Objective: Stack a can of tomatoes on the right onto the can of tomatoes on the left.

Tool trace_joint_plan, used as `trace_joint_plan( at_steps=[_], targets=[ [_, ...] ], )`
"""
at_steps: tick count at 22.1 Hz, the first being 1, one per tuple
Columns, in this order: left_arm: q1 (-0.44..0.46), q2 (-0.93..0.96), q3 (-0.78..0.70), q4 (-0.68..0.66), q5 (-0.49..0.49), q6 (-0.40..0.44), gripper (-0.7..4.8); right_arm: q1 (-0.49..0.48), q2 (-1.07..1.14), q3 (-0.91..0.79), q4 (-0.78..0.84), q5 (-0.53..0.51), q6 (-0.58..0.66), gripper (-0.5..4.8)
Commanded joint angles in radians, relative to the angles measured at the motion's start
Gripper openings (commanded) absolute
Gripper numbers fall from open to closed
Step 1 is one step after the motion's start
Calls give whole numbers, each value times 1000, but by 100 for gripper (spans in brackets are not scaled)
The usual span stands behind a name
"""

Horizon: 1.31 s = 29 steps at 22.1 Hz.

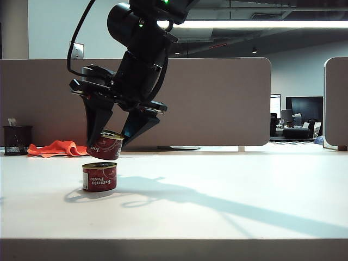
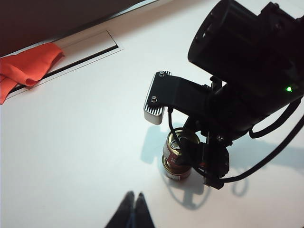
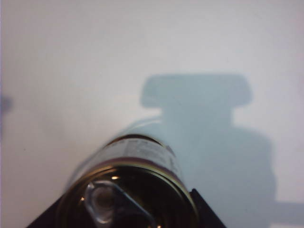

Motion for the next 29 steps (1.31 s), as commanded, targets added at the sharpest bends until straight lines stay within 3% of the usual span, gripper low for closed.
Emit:
trace_joint_plan(
  at_steps=[1,6,13,16,18,21,24,25,29],
  targets=[
    [-1,-2,7,9,-3,-3,-6,1,-8,7,27,-8,0,329],
    [-1,-2,7,8,-3,-3,-6,1,-9,7,39,-32,1,368],
    [-1,-2,7,-3,-10,4,-6,-8,-40,115,23,-48,1,367],
    [-1,-2,7,-2,-10,4,-6,-32,-117,166,18,-37,-1,242],
    [-1,-2,7,6,-10,4,-6,-65,-200,170,3,-37,-28,71],
    [-1,-3,6,20,-2,-1,-6,-129,-312,169,-69,-37,-27,48],
    [-1,-15,-2,47,-3,-32,-6,-187,-412,168,-180,30,-27,30],
    [-2,-32,-14,53,-3,-43,-6,-213,-471,147,-207,76,-36,29],
    [-12,-111,-82,55,-5,-60,-6,-258,-652,-4,-193,92,-53,20]
  ],
)
